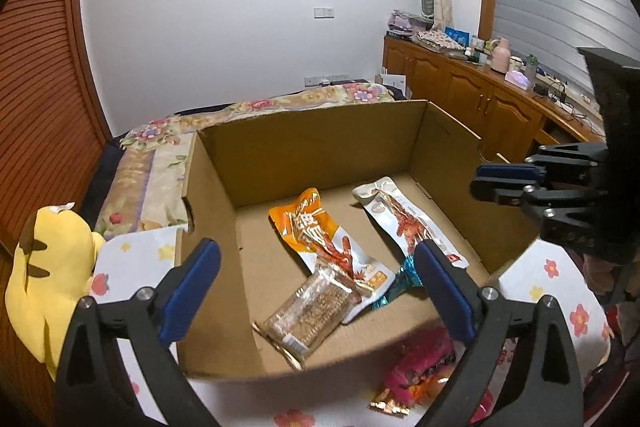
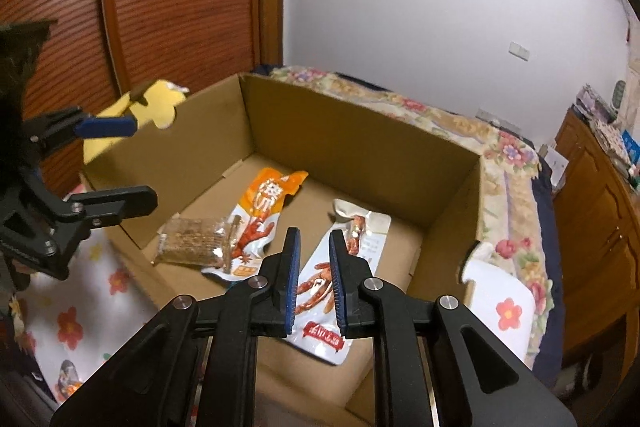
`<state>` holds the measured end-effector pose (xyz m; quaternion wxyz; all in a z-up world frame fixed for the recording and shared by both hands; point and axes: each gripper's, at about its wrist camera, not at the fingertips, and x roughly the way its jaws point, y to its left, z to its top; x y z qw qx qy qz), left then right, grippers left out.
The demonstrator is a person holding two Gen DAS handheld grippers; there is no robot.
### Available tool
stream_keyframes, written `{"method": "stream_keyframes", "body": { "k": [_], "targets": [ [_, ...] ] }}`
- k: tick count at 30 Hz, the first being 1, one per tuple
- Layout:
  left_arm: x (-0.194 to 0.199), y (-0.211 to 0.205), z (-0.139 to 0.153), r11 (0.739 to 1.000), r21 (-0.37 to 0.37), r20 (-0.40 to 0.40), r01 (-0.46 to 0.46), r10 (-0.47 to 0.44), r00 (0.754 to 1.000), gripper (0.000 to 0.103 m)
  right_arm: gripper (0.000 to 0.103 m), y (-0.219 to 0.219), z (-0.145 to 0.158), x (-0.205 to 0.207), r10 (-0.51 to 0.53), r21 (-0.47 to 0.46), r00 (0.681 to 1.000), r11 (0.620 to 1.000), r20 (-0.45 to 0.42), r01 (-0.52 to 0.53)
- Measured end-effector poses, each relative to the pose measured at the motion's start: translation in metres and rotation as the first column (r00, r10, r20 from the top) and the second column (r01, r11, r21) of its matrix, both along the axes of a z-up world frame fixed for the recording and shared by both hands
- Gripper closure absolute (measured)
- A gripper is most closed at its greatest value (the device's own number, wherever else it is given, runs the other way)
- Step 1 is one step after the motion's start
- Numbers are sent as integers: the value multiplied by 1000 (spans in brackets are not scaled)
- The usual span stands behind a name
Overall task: Organize snacks
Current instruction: 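Open both grippers to release the granola bar and chicken-feet pack into the box, then move both grippers back to the remaining snacks on the table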
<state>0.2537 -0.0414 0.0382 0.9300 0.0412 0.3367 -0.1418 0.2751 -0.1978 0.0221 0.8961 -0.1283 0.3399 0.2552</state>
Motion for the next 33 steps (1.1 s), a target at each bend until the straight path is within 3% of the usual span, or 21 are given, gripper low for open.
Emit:
{"method": "stream_keyframes", "body": {
  "k": [6, 16, 23, 33],
  "targets": [
    [-29, 1, 0, 1000, 8, 37, 6, -6, 999, 0, 82, -13, 11, -26, -33, 38, 999, 999, 18, 33],
    [-77, 3, -19, 999, 6, 36, 37, -38, 999, 0, 58, -29, 8, -78, -96, 74, 995, 993, 10, 95],
    [-112, 2, -43, 998, 19, 30, 63, -63, 998, 0, 46, -37, -14, -126, -140, 98, 990, 985, -27, 142],
    [-153, 1, -70, 987, -51, -44, 154, -156, 987, 0, 40, -36, -58, -177, -182, 95, 979, 977, -87, 190]
  ]
}}
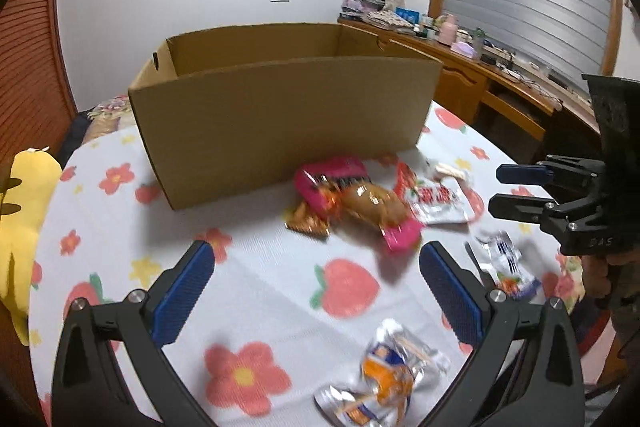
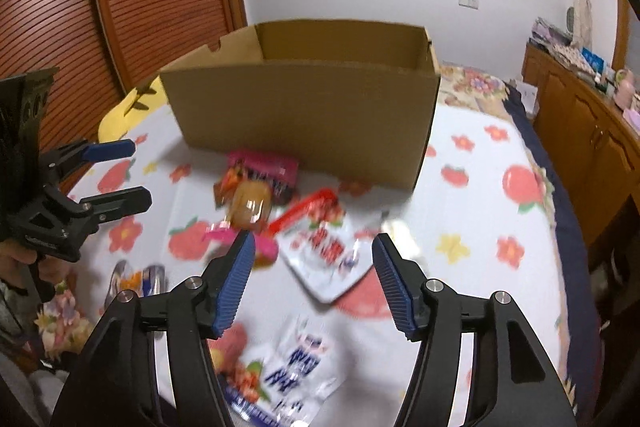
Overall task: Organize snacks
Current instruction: 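Move both grippers back to the remaining snacks on the table, then grasp the silver orange-label pouch with the left gripper while the right approaches the white duck packet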
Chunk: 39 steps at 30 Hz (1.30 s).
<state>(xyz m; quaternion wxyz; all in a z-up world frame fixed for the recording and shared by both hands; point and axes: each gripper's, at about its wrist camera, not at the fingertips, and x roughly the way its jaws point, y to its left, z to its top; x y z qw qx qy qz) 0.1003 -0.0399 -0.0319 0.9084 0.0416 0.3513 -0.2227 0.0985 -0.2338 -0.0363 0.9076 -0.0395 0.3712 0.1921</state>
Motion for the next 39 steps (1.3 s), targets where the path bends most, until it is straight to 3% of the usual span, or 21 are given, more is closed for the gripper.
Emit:
{"method": "stream_keyframes", "body": {
  "k": [10, 21, 25, 30, 39],
  "targets": [
    [-29, 5, -10, 999, 12, -22, 45, -45, 999, 2, 39, -5, -23, -35, -20, 1, 999, 1000, -41, 20],
    [-52, 1, -30, 987, 92, -81, 134, -126, 989, 2, 39, -8, -44, -50, -29, 21, 996, 999, -82, 31],
    [-55, -5, -38, 978, 153, -91, 144, -131, 987, 2, 38, -5, -47, -50, -28, 20, 996, 999, -84, 29],
    [-50, -11, -47, 971, 186, -121, 149, -128, 984, 12, 36, -3, -47, -51, -23, 19, 997, 1000, -80, 25],
    [-39, -10, -46, 984, 140, -135, 108, -89, 987, 29, 35, -4, -47, -54, -23, 30, 996, 999, -81, 26]
  ]
}}
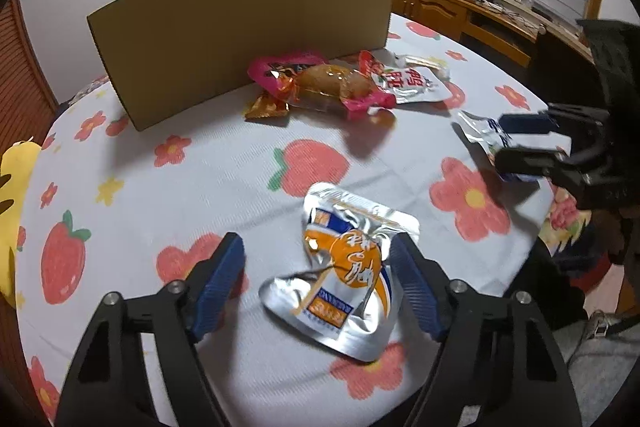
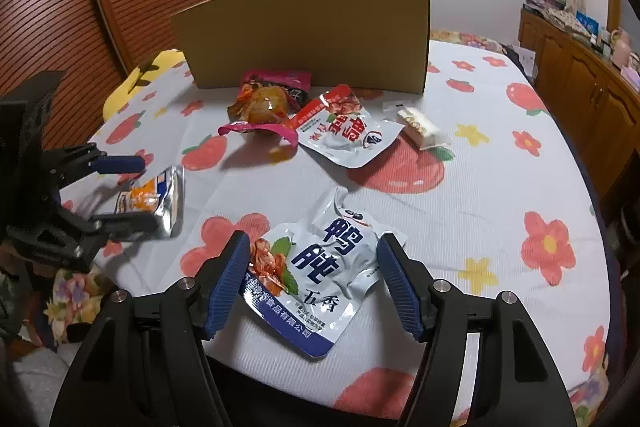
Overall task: Organize snacks
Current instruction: 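Grasp the silver orange-label pouch with the left gripper while the right approaches the white duck packet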
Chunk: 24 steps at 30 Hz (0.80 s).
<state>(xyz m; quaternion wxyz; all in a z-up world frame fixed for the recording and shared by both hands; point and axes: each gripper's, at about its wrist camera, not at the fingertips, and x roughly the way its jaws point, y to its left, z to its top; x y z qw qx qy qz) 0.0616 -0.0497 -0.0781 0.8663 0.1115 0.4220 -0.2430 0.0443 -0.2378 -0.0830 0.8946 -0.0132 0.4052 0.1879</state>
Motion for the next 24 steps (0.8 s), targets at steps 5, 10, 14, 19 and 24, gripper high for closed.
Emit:
{"method": "stream_keyframes", "body": {
  "k": [5, 10, 14, 19, 24],
  "targets": [
    [4, 3, -1, 1000, -21, -15, -21, 20, 1000, 34, 34, 0, 0, -3, -1, 7, 1000, 1000, -2, 1],
    [-2, 2, -3, 1000, 4, -4, -6, 6, 1000, 32, 33, 0, 0, -6, -1, 20, 1000, 1000, -3, 1],
    [-5, 3, -1, 1000, -9, 3, 6, -6, 1000, 48, 32, 0, 0, -9, -8, 25, 1000, 1000, -2, 8],
    [-12, 0, 2, 1000, -2, 19, 19, -19, 1000, 63, 31, -2, 0, -9, -16, 26, 1000, 1000, -2, 16],
    [-12, 11, 3, 998, -58, -1, -7, 7, 1000, 64, 31, -4, 1, -10, -24, 19, 1000, 1000, 0, 24]
  ]
}}
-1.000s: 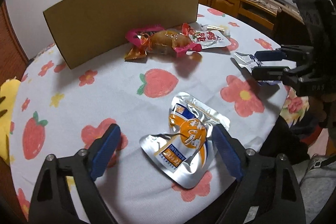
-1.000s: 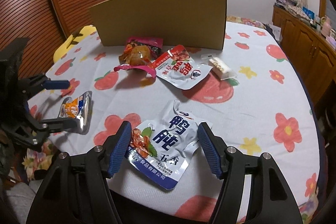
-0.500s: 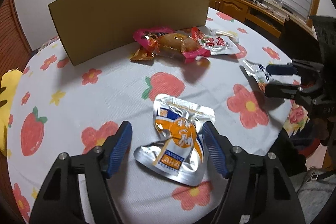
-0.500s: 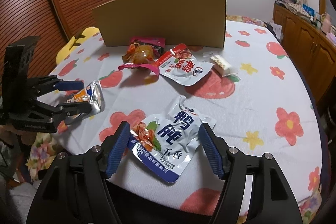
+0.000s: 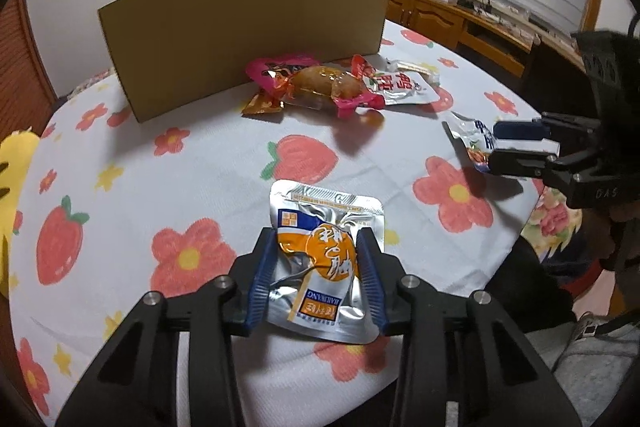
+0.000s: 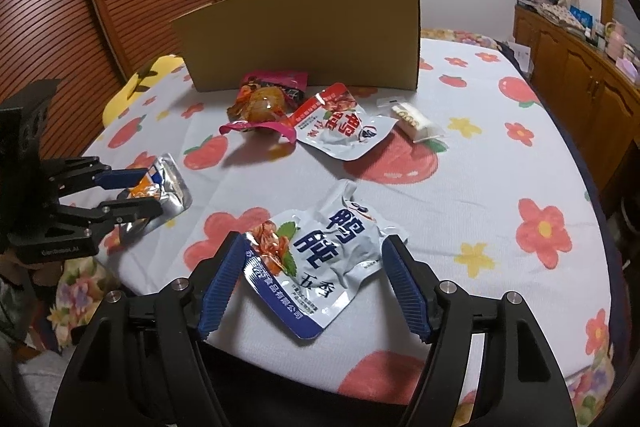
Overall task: Organize snacks
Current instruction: 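Grasp the silver orange-label pouch with the left gripper while the right approaches the white duck packet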
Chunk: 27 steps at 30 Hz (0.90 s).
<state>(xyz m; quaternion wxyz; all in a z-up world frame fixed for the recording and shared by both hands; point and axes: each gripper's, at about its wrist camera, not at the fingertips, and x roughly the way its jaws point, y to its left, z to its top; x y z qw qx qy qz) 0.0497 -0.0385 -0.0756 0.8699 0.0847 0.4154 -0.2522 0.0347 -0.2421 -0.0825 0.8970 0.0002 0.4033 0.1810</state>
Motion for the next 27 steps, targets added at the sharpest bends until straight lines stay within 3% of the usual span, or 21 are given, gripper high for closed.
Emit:
{"method": "stream_keyframes", "body": {
  "k": [18, 23, 27],
  "targets": [
    [7, 14, 10, 994, -82, 40, -76, 80, 996, 64, 30, -6, -6, 11, -42, 44, 999, 998, -22, 43],
    [7, 15, 11, 994, -83, 42, -78, 82, 996, 64, 30, 10, -10, 17, -29, -45, 999, 999, 17, 30],
    [8, 17, 11, 993, -89, 45, -82, 86, 995, 64, 41, 20, -15, 15, -20, -136, 998, 990, 62, 29]
  ]
}}
